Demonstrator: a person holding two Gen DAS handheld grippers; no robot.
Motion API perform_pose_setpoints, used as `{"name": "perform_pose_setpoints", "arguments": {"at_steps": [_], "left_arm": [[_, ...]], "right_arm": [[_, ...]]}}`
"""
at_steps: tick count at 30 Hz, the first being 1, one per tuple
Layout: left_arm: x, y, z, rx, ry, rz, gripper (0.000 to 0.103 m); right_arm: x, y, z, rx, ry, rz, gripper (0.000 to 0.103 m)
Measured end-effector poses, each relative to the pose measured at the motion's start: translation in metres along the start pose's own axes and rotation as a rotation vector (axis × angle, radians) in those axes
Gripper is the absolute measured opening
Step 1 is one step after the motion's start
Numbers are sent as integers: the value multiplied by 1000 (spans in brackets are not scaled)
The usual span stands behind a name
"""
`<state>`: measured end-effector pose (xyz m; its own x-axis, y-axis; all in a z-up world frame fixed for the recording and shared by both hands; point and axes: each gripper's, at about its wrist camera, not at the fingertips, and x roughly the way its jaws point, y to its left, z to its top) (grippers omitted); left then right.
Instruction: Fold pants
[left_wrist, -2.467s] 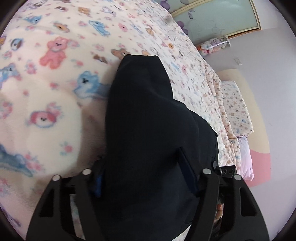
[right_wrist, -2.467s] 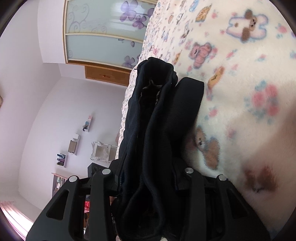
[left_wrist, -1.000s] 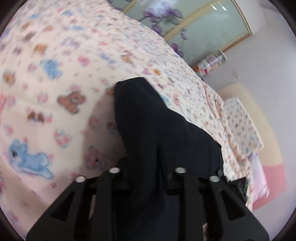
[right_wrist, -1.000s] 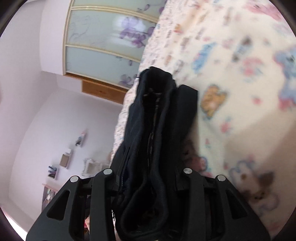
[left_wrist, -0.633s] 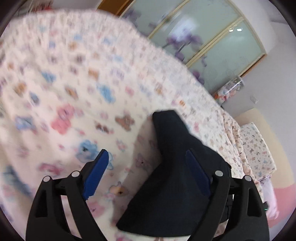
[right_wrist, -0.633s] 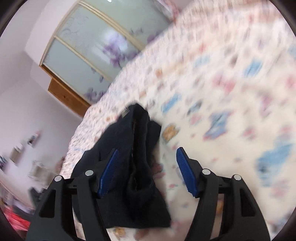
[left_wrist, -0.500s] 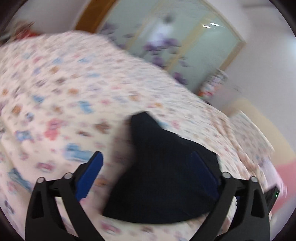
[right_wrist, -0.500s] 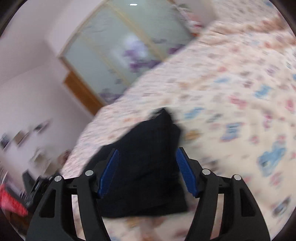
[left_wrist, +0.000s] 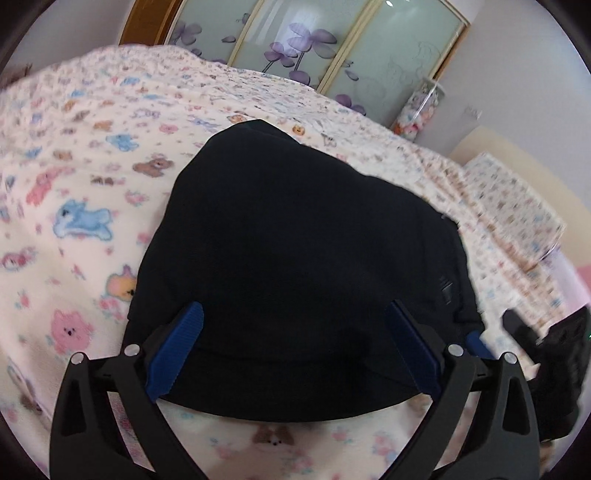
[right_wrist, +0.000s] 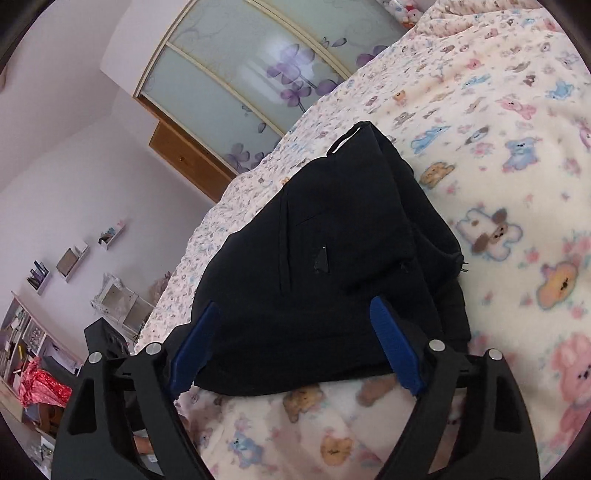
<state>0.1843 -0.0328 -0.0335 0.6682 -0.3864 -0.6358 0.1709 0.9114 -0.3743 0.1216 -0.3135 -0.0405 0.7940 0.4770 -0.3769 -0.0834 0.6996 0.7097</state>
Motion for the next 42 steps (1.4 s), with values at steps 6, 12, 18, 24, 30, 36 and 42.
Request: {"name": "perform_pose_setpoints", "arguments": {"at_steps": [6, 12, 18, 24, 30, 36, 42], "left_arm": [[8, -4, -7, 63, 8, 50, 101], [-39, -6, -17, 60, -67, 30, 101], [-102, -15, -50, 155, -168, 112, 101], [-130, -10, -69, 121, -159, 166, 101], [-141, -8, -93, 166, -153, 250, 101], [-156, -13, -100, 211, -243, 228, 101], [-156, -20, -103, 245, -261, 242, 101]], "right_arm": [[-5, -14, -8, 38, -19, 75, 86], [-38, -4, -8, 79, -51, 63, 93], [-85, 45, -36, -160, -172, -103, 102], [-103, 88, -79, -372, -236, -354, 102], [-107, 107, -109, -526, -278, -445, 102], [-110, 109, -115, -546, -289, -473, 102], [-106, 113, -120, -570, -279, -488, 102]]}}
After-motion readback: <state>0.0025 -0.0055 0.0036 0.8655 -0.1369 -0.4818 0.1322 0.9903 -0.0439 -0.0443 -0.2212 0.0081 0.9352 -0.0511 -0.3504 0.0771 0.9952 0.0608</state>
